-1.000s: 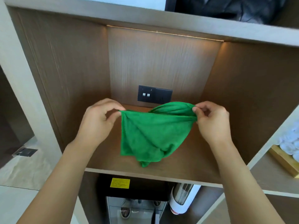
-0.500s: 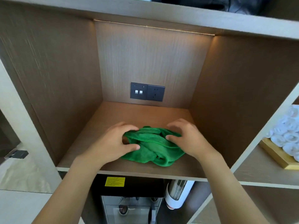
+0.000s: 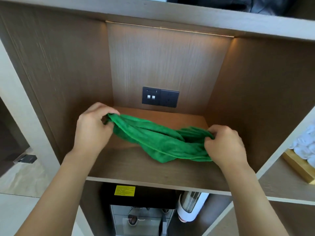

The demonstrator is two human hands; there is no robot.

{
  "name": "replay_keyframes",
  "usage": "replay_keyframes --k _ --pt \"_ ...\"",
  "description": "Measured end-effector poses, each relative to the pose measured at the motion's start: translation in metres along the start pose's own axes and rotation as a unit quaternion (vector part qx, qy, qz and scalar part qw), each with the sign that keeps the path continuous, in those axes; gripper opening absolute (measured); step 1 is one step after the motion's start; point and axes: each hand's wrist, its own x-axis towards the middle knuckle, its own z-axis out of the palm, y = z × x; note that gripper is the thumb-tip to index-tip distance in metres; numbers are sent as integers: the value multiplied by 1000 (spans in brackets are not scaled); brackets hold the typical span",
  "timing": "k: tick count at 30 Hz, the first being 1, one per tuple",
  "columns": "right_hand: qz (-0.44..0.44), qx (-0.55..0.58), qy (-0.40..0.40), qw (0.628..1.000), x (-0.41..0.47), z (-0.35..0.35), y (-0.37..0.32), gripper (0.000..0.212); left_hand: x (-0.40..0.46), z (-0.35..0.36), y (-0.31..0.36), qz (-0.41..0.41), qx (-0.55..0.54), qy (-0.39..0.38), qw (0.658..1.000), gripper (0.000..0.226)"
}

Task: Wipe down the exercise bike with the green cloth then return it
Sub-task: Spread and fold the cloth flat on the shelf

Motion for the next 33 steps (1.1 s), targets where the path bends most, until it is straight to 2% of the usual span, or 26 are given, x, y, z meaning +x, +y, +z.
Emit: replay_keyframes --k 2,3,5,7,9,11,12,13,15,17,19,22,24,26,29,31,33 --pt "39 -48 -38 997 -2 -8 3 7 -3 -8 -1 -17 -4 11 1000 44" --pt "46 -74 -74 993 -3 -9 3 7 -6 -11 2 -15 -12 -12 1000 44" --pt "22 -74 -132 988 -7 -5 0 23 -15 -18 10 9 -52 -130 990 47" --pt "-38 -17 -152 988 -11 4 -7 42 -24 -24 21 -11 -89 -294 952 49" --pt "-68 7 -188 980 -12 18 -12 48 -29 -27 31 -69 -91 -419 901 38" --pt "-58 -39 -251 966 -11 35 -13 55 -29 -32 40 -95 -88 -495 859 27" --pt "-57 -63 -273 958 -11 44 -12 59 -27 -32 44 -93 -90 -512 849 30" --pt "-58 -70 -287 953 -11 52 -12 64 -24 -30 47 -84 -93 -503 855 34" --pt "-74 -55 -304 948 -7 62 -14 71 -16 -14 49 -53 -77 -440 893 34" --pt "-108 -39 -306 945 3 69 -16 71 -12 15 51 -7 -45 -401 915 36" --pt "-125 3 -319 939 16 71 -19 67 -10 43 54 18 -24 -432 901 46" --pt "-121 57 -337 932 33 69 -18 68 -14 64 49 -6 31 -494 869 56" --pt "-102 40 -315 943 38 71 -12 74 -26 60 45 -3 82 -466 881 54" --pt "-88 -13 -250 964 36 73 -6 81 -47 46 51 5 151 -427 892 54" --pt "-84 -56 -172 980 19 81 -2 75 -75 22 73 -37 211 -419 883 54" --pt "-84 -47 -195 976 10 89 -3 70 -80 16 87 -45 227 -425 875 54" --pt "-100 -32 -240 965 7 91 -5 67 -75 14 96 -35 235 -408 881 54"
